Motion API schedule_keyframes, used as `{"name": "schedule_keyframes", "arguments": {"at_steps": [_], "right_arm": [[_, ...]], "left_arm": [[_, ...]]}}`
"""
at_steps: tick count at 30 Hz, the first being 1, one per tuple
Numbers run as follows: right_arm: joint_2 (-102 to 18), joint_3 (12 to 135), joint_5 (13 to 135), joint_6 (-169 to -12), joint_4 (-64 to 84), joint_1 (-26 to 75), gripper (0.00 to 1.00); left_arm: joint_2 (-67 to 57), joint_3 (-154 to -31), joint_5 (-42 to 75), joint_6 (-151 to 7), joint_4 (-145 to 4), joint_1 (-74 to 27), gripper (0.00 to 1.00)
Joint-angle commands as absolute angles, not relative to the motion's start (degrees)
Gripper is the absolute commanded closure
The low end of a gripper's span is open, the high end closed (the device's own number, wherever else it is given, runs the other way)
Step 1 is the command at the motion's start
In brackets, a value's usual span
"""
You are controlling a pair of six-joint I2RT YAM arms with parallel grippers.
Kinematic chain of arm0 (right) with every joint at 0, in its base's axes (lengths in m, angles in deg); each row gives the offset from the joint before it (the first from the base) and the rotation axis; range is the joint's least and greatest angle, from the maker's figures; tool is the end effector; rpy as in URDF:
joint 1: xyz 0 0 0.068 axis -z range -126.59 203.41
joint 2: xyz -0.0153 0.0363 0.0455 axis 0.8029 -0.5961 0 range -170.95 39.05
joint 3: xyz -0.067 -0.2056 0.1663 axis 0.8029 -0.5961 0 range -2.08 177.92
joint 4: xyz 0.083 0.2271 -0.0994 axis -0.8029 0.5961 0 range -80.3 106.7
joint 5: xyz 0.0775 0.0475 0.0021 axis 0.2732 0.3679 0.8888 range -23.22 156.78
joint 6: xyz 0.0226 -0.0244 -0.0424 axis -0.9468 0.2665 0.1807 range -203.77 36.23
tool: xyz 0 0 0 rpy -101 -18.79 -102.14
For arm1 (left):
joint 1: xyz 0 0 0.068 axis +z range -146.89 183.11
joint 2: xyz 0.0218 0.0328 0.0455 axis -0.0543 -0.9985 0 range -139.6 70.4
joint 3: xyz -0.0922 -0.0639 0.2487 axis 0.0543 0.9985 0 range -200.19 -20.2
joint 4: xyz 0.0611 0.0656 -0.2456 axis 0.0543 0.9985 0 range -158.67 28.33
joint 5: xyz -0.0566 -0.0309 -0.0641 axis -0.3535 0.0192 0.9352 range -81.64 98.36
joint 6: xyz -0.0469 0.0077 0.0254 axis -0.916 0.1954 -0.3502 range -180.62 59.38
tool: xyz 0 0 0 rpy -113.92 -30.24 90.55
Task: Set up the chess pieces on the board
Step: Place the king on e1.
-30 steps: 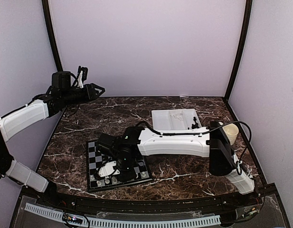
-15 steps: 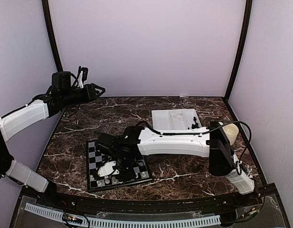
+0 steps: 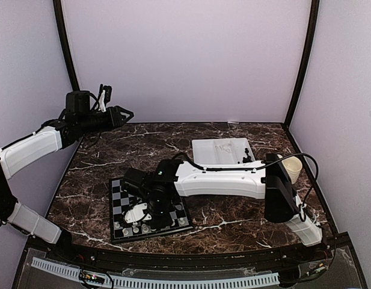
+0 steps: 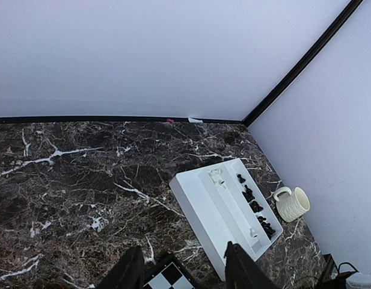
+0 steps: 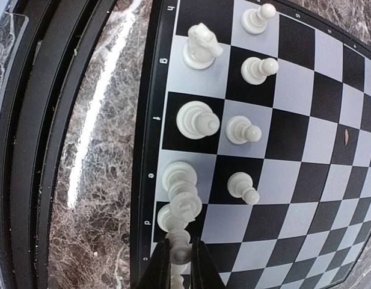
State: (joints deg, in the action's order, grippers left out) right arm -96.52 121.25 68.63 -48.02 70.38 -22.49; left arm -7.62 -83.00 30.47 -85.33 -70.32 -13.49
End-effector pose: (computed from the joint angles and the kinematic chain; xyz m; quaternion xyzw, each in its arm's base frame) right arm 0.1190 0.4783 0.2003 -0.8193 0.5535 0.0659 0.1340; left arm 0.3040 -0.1046 0.3403 0.0638 0.7776 -0.3551 0.5150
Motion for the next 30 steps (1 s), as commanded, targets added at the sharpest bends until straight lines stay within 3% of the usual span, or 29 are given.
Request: {"name": "schedule_keyframes", "arguments": {"at_steps": [1, 30], "right_arm": [[-95.9, 120.2, 67.3, -47.6, 70.7, -22.2, 0.91], [-94.2, 118.3, 65.7, -47.5, 70.4, -21.7, 0.90]], "left_arm": [[-7.7, -82.1, 31.8, -85.7, -72.0, -13.1, 0.52], [-8.4, -82.1, 32.5, -86.2, -72.3, -13.1, 0.52]]}}
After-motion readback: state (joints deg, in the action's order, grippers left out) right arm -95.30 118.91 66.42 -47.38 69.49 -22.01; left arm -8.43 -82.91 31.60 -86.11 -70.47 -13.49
